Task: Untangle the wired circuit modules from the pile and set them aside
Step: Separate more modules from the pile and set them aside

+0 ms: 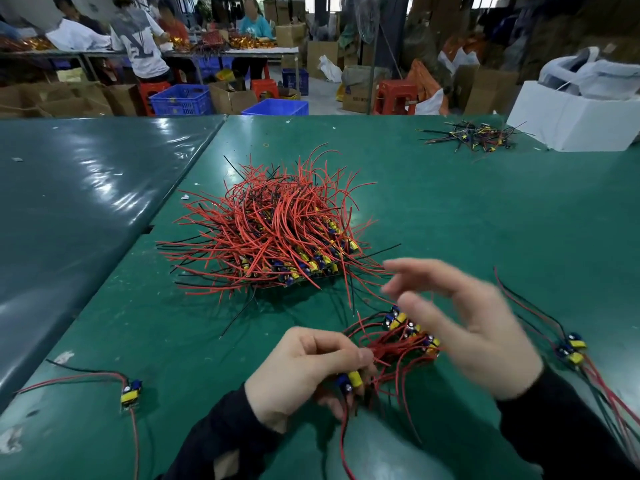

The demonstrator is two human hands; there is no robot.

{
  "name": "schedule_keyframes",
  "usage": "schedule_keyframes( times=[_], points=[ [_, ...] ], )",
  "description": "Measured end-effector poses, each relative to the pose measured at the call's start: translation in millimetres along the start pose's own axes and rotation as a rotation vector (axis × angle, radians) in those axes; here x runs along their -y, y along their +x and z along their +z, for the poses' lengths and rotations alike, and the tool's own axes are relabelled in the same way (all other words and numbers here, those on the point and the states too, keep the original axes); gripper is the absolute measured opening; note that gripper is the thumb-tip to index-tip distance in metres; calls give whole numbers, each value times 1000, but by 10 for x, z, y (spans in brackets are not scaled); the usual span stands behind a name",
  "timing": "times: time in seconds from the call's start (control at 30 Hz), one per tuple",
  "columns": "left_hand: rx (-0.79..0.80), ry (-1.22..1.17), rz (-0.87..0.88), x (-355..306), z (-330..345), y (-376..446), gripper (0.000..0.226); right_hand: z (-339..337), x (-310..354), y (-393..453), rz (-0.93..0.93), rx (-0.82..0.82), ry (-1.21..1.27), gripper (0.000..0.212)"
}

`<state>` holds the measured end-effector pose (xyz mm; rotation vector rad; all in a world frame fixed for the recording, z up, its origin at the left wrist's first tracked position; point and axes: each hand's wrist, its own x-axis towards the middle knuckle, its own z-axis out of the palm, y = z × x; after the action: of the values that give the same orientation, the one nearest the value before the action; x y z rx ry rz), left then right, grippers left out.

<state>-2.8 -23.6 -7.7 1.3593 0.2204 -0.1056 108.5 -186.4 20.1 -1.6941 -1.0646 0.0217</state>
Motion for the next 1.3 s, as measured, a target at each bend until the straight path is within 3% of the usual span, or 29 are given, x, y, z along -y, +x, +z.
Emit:
schedule_keyframes(
  times=[0.07,0.13,0.23,0.33,0.43,0.57,0.7,0.83,1.03,1.17,1.3],
  points=[
    [-44,-37,-9,3,-7,-8,14,211,25,-42,-18,238,-90,38],
    [-148,-114,-30,7,-33,13,35,312,6,-53,-37,295,-116,39],
    [-202,-181,-59,4,-47,37,44,349,-31,-59,38,286,15,37],
    [-147,-271,-94,-12,-53,36,30,383,-74,-79,106,195,120,20],
    [-163,-380,-96,-31,-111,48,20,368,-119,-93,136,79,59,22],
    [-209,-395,-145,14,-113,80,26,418,-155,-145,136,187,39,37],
    [-218,-460,-243,6,-121,99,31,500,-187,-155,119,185,39,30],
    [-95,-650,-253,-72,-228,70,29,435,-240,-127,131,19,8,19],
    [-23,-528,-118,-35,-219,67,40,450,-206,-145,133,-96,-9,13],
    [-106,-436,-83,-30,-200,55,26,496,-194,-151,181,-85,43,21],
    [-187,-352,-74,-24,-171,41,21,553,-191,-162,166,-83,32,14]
  ],
)
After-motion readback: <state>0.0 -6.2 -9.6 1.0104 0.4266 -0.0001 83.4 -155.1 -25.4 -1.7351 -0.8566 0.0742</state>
